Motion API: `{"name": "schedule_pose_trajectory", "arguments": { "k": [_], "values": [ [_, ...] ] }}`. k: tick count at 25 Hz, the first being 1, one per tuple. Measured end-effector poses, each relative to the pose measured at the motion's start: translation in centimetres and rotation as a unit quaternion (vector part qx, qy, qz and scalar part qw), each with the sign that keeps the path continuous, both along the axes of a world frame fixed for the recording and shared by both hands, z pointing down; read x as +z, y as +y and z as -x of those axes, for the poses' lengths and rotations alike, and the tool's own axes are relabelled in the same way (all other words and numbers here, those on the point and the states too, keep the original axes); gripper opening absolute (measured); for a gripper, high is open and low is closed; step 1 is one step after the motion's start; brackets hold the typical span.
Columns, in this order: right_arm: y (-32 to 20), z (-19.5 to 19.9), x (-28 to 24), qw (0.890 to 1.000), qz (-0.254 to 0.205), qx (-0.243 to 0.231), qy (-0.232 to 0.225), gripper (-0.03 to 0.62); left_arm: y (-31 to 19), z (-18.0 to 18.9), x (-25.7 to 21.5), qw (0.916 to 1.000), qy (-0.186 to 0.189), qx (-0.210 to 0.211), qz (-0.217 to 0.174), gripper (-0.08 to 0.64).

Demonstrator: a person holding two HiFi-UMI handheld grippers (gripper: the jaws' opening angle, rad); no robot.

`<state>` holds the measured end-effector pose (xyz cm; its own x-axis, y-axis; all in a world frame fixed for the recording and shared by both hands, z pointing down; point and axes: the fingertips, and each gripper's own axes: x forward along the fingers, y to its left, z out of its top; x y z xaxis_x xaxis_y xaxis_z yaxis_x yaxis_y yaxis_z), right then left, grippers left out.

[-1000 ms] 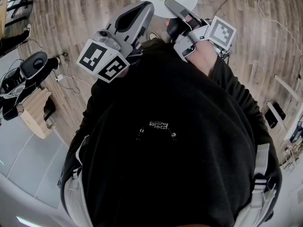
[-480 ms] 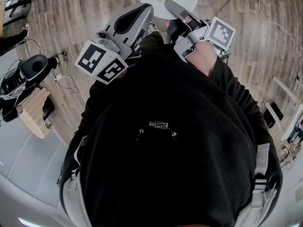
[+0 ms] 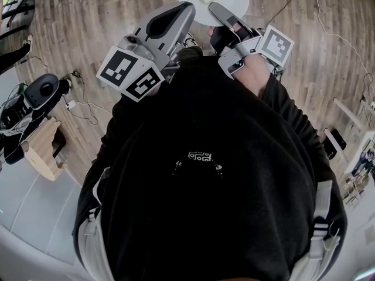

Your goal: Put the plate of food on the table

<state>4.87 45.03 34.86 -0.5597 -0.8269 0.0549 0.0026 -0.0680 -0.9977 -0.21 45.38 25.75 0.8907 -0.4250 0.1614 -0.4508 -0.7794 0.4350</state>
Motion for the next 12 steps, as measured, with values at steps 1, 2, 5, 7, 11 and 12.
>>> {"name": "schedule_pose_trajectory", "arguments": {
  "k": [1, 2, 5, 7, 11, 12],
  "values": [
    [-0.7, 0.5, -0.1, 1.000, -0.001, 0.001, 0.002, 0.026, -0.7, 0.6, -0.1, 1.0000, 0.002, 0.001, 0.000, 0.006],
    [-1.4, 1.1, -0.2, 1.000, -0.002, 0.002, 0.003, 0.026, -1.3, 1.1, -0.1, 1.0000, 0.004, 0.002, 0.000, 0.006],
    [-3.3, 2.5, -0.5, 1.000, -0.008, 0.004, 0.008, 0.026, -3.1, 2.5, -0.2, 0.9999, 0.007, 0.011, 0.000, 0.005],
    [-4.4, 3.3, -0.8, 1.000, -0.013, 0.008, 0.013, 0.026, -4.2, 3.3, -0.3, 0.9998, 0.009, 0.016, -0.002, 0.005],
    [-6.3, 4.9, -1.4, 1.000, -0.022, 0.013, 0.018, 0.026, -5.9, 4.7, -0.9, 0.9995, 0.017, 0.022, -0.013, 0.005],
    [-6.6, 5.3, -1.6, 0.999, -0.025, 0.013, 0.021, 0.026, -6.2, 5.1, -1.0, 0.9994, 0.018, 0.023, -0.017, 0.006]
  ]
}}
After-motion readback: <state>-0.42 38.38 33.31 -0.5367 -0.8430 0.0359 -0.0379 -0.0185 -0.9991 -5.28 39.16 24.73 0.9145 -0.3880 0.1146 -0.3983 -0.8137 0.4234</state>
